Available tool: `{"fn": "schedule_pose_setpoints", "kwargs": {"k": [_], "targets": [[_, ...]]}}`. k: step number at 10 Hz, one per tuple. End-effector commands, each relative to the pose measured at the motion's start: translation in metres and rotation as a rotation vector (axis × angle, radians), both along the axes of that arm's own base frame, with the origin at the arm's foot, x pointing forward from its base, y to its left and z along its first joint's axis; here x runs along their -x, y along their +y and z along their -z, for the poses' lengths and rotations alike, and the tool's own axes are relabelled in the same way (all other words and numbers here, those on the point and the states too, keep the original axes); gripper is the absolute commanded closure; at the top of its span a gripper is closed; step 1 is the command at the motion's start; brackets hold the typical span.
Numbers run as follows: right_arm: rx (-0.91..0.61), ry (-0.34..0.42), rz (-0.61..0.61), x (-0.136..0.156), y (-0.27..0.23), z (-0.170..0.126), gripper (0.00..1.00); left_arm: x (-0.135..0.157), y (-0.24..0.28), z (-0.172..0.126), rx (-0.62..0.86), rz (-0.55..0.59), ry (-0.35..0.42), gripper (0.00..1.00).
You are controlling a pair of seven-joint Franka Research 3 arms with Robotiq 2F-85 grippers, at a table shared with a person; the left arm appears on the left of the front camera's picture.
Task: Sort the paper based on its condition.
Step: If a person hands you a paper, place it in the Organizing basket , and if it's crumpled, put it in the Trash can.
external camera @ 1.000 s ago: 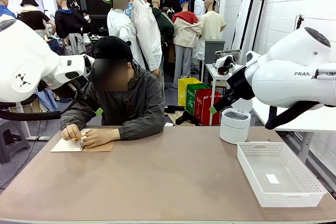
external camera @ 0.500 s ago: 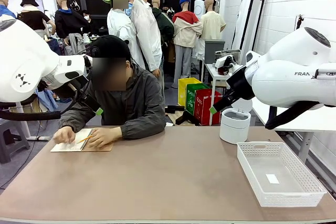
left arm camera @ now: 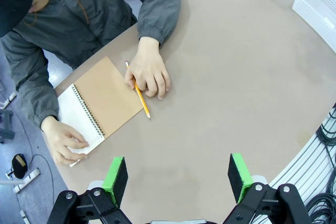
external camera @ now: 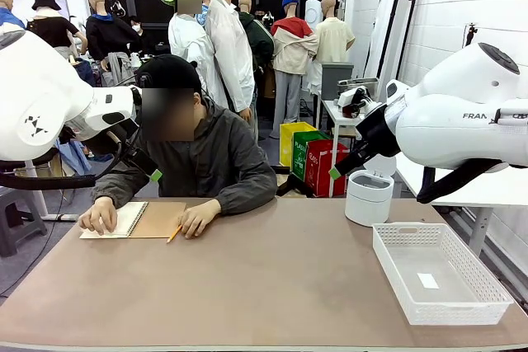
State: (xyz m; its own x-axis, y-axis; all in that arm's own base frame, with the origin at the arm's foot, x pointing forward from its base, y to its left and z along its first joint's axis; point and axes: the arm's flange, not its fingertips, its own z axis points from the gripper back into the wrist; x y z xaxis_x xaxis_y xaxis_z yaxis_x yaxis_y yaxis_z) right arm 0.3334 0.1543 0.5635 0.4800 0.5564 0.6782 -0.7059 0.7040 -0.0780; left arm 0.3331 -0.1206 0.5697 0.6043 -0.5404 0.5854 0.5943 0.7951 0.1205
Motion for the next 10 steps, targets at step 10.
{"fn": "schedule_pose_setpoints", "kwargs": {"k": [10], "targets": [[-0.004,0.002,-0.003,-0.0002,0.0000,-0.0001,0.00,-0.0001,0.0006,-0.0006,-0.004,-0.001,0.000,0.00]]}}
